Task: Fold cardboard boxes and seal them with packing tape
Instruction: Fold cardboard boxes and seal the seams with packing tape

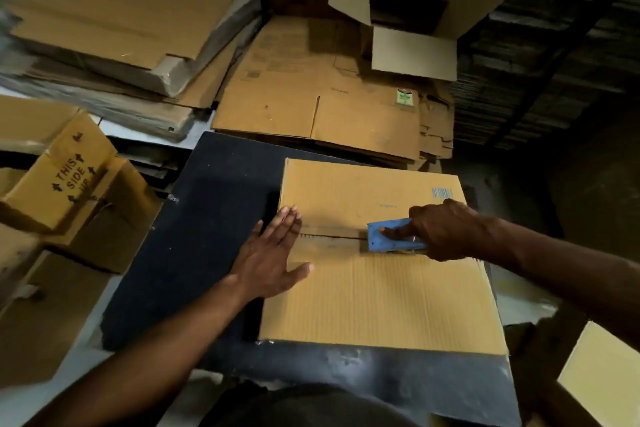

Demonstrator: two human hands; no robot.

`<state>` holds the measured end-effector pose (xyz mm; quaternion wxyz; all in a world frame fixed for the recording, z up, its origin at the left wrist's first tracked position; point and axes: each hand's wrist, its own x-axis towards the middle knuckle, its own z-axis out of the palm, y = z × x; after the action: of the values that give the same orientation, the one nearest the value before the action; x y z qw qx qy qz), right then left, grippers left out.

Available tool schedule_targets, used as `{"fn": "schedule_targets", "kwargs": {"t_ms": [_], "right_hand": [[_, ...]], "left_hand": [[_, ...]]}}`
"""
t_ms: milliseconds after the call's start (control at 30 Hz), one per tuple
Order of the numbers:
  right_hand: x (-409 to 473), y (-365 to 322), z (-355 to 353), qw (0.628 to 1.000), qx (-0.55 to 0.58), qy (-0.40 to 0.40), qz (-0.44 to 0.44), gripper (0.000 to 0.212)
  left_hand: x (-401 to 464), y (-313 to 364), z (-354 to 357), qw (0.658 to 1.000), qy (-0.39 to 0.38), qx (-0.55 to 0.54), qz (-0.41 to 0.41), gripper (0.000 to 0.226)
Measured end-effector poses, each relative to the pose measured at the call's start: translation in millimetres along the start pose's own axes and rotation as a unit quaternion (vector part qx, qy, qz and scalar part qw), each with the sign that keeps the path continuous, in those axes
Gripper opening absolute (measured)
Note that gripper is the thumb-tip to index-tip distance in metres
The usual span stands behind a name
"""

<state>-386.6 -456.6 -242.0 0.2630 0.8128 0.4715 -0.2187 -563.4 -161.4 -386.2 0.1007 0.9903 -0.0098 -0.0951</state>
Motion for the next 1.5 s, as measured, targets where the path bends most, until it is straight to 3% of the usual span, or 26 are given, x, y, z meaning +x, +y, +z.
{"fn": "schedule_targets", "kwargs": {"t_ms": [233, 433, 600, 700, 933, 1067, 1233, 1500], "right_hand": [[14, -9, 17, 0.998, -0.002, 0.066, -0.010, 0.069], [20, -14, 19, 0.997, -0.007, 0.079, -0.014, 0.067], [21, -9, 23, 0.995, -0.019, 0.093, -0.032, 0.065], [23, -10, 25, 0.995, -0.015, 0.100, -0.027, 0.064], [15, -17, 18, 0.999, -0.032, 0.034, -0.004, 0.053], [-4, 8, 10, 0.997, -0.067, 0.002, -0.032, 0.038], [-43, 54, 46, 0.999, -0.028, -0.019, 0.003, 0.045], [-49, 55, 62, 1.000, -0.018, 0.003, 0.025, 0.049]], "left_hand": [[1, 52, -17, 0.997, -0.016, 0.049, -0.062, 0.092], [14, 136, 7, 0.998, -0.037, 0.022, 0.041, 0.085], [2, 79, -1, 0.995, -0.008, 0.050, -0.083, 0.090], [-6, 54, -8, 0.984, -0.010, 0.090, -0.150, 0.105], [15, 106, 19, 0.997, 0.020, 0.050, -0.063, 0.108], [11, 100, 25, 0.996, 0.028, 0.053, -0.069, 0.107], [13, 105, 19, 0.995, 0.017, 0.057, -0.083, 0.110], [18, 121, 13, 0.992, 0.001, 0.050, -0.113, 0.114]]}}
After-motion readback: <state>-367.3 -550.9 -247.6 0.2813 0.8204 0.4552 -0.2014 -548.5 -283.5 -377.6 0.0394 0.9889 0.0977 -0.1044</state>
